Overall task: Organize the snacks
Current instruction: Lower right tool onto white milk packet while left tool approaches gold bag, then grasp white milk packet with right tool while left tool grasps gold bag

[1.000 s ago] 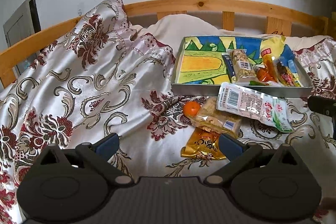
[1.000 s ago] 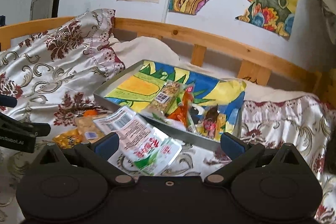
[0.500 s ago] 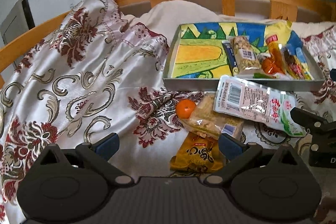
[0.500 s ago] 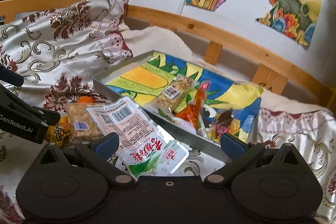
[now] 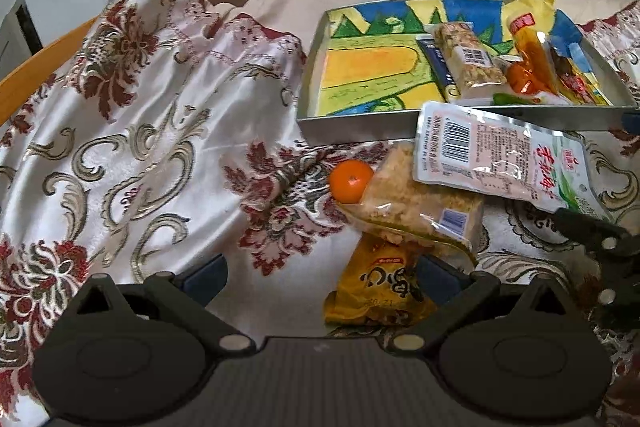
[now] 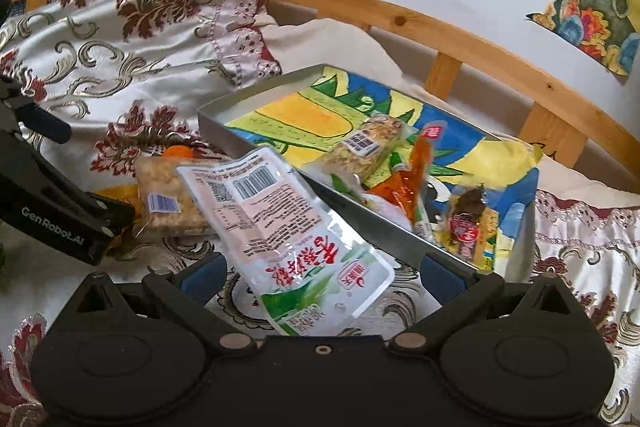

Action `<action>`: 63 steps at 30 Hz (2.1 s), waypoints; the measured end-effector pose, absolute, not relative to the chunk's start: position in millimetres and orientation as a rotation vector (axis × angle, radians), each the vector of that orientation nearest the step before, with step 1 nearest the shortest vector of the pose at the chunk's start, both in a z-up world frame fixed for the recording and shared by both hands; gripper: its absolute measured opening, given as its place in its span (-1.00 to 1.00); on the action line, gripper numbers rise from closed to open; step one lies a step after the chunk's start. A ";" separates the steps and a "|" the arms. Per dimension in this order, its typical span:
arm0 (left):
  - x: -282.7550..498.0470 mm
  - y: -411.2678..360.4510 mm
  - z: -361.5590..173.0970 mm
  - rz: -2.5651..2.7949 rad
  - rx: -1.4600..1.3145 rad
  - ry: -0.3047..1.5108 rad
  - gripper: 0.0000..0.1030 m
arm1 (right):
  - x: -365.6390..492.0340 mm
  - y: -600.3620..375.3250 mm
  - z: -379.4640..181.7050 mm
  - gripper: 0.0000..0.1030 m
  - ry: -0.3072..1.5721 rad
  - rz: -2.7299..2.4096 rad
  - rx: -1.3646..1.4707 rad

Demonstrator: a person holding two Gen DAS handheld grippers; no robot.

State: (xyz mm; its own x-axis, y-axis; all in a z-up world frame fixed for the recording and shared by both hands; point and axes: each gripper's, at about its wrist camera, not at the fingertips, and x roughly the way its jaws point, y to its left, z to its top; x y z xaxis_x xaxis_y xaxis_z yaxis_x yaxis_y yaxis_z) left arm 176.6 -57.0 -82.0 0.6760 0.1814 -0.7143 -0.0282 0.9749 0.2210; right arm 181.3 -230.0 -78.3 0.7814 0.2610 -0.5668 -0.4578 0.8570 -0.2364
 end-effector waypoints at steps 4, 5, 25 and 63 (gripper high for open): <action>181.8 -56.4 -82.4 0.116 0.189 0.811 0.99 | 182.6 -224.8 -84.9 0.98 0.541 0.406 -0.422; 182.7 -55.3 -82.7 0.113 0.185 0.812 0.99 | 183.1 -223.9 -86.7 0.98 0.538 0.403 -0.434; 179.7 -63.6 -88.6 -0.132 0.333 0.806 0.99 | 188.4 -217.9 -100.5 -0.53 0.568 0.462 -0.491; 122.1 -41.9 -63.9 -0.122 0.054 1.030 0.09 | 123.3 -217.3 -52.1 -0.71 0.751 0.556 -0.336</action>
State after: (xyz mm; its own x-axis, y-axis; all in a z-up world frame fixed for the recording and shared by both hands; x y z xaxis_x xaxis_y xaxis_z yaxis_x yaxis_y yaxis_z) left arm 122.1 -41.9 -63.9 0.5086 -0.0757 -0.8577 0.1268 0.9919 -0.0124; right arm 123.3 -217.3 -52.1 0.5984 0.3531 -0.7192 -0.5852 0.8058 -0.0912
